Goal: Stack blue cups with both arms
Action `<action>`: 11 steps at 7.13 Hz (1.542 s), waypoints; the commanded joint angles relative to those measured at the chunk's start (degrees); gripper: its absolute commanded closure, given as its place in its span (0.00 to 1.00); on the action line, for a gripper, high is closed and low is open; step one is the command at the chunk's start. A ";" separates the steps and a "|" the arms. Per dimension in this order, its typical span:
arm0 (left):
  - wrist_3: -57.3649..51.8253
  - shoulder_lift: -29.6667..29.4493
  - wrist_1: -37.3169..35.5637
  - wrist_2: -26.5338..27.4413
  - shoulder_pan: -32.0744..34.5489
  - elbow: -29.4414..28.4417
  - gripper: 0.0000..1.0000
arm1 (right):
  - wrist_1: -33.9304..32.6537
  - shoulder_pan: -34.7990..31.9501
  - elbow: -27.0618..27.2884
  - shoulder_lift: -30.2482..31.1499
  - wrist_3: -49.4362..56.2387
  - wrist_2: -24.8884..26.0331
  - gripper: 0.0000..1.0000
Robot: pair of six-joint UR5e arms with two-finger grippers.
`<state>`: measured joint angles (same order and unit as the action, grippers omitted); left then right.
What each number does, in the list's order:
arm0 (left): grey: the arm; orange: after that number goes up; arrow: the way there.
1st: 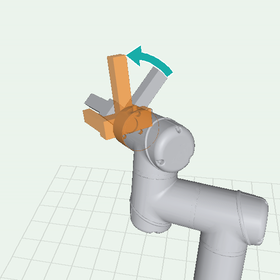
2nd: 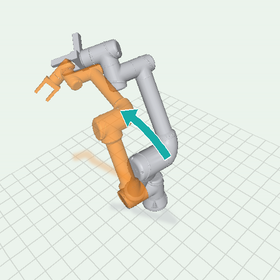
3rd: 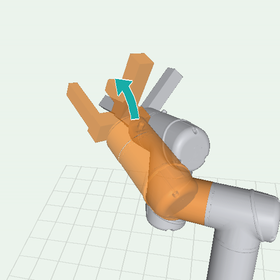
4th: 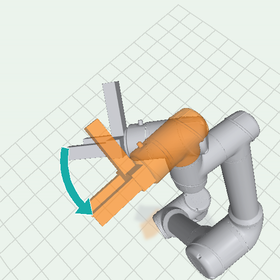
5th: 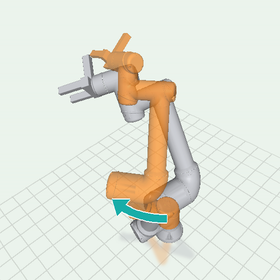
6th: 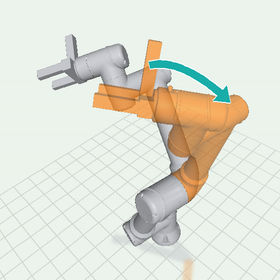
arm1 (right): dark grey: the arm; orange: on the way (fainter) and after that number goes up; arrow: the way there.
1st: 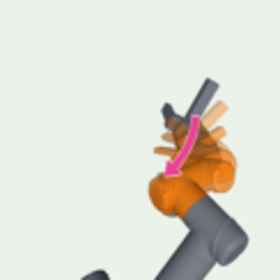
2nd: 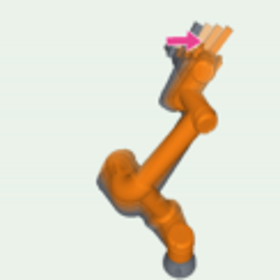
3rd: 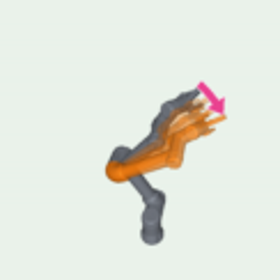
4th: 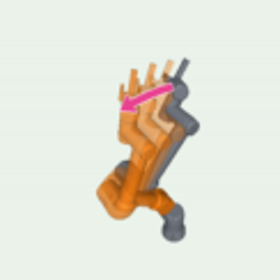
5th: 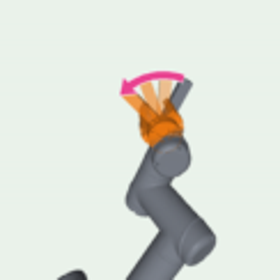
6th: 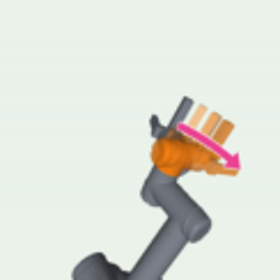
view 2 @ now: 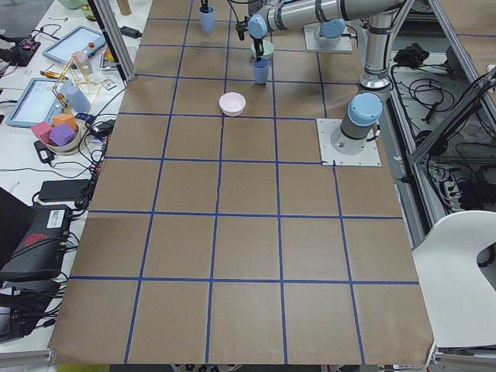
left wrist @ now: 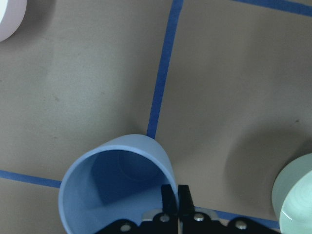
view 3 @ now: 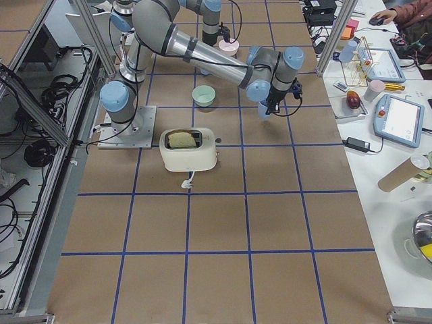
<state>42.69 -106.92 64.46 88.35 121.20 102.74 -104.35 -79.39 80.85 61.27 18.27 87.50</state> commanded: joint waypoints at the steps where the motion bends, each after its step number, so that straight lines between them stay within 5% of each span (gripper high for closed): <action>1: 0.03 -0.13 -0.21 -0.02 0.00 0.09 0.04 | 0.73 -0.50 0.01 0.78 0.01 -0.93 1.00; 4: -3.12 4.07 -0.04 0.85 -2.79 -2.52 0.00 | 0.82 -0.50 0.27 0.69 0.01 -1.28 1.00; 7: -16.16 8.64 18.52 0.07 -16.04 -15.15 0.00 | 1.78 -2.76 0.19 1.91 -1.21 -1.10 1.00; 11: -33.52 17.07 24.82 0.85 -22.50 -18.10 0.00 | 15.75 -9.79 0.71 13.50 -4.73 -1.63 1.00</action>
<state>13.67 -92.54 87.49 88.74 99.34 84.56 -91.75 -87.12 81.21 71.47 13.64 86.18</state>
